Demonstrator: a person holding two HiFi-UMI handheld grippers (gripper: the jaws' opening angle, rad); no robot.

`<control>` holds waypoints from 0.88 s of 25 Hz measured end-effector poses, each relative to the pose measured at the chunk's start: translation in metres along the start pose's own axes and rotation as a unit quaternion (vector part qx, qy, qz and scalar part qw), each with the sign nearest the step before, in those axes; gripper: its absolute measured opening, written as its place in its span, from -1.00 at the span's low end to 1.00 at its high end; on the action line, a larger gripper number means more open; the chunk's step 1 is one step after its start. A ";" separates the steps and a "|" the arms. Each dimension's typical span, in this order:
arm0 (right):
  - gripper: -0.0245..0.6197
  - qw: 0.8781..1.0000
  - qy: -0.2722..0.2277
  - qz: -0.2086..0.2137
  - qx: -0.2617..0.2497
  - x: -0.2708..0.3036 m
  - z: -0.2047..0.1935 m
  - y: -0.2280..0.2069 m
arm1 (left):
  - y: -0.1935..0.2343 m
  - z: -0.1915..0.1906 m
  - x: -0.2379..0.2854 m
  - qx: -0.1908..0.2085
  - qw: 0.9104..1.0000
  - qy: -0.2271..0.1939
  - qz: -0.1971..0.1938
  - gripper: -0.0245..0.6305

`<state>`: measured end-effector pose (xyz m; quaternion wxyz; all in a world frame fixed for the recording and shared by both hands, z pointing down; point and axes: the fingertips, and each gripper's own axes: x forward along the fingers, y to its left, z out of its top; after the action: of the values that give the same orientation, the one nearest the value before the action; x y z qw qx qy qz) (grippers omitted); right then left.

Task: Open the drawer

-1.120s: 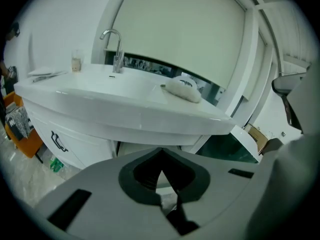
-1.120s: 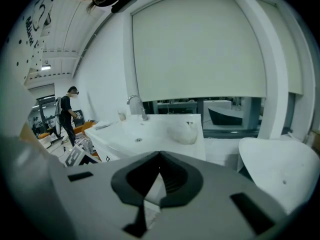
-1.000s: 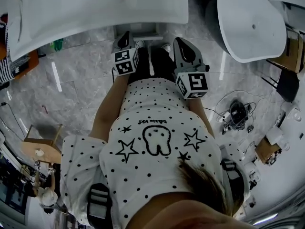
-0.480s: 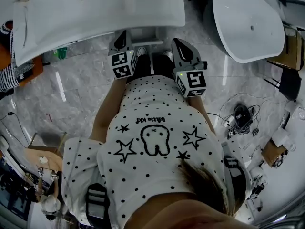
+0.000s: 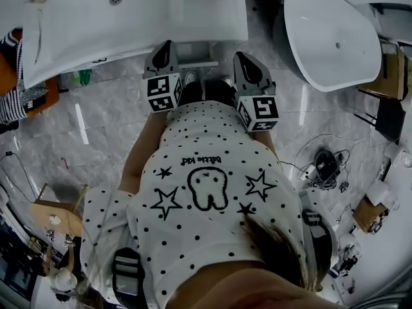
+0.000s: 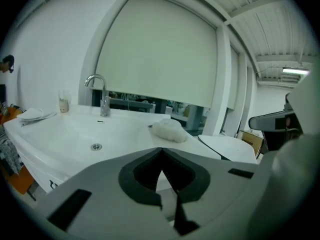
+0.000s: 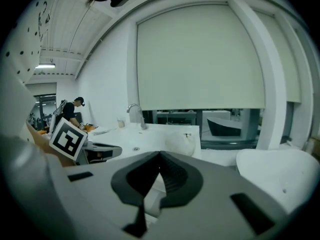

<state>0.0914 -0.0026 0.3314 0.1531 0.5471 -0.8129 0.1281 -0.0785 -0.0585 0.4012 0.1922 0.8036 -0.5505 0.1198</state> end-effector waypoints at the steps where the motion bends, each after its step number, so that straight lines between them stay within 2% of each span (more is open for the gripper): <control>1: -0.88 1.000 -0.002 0.001 -0.001 0.000 0.002 -0.001 | -0.001 0.006 -0.002 0.002 1.000 -0.007 0.000 -0.92; 13: -0.88 0.999 -0.023 0.025 -0.016 0.017 0.021 0.009 | -0.004 0.052 -0.023 0.031 0.998 -0.056 -0.016 -0.92; 22: -0.88 0.998 -0.030 0.030 -0.044 0.023 0.026 0.018 | 0.001 0.084 -0.045 0.031 0.995 -0.092 -0.020 -0.92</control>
<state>0.0641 -0.0256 0.3158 0.1482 0.5190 -0.8380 0.0803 -0.0979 -0.0578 0.3079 0.1181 0.8278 -0.5453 0.0588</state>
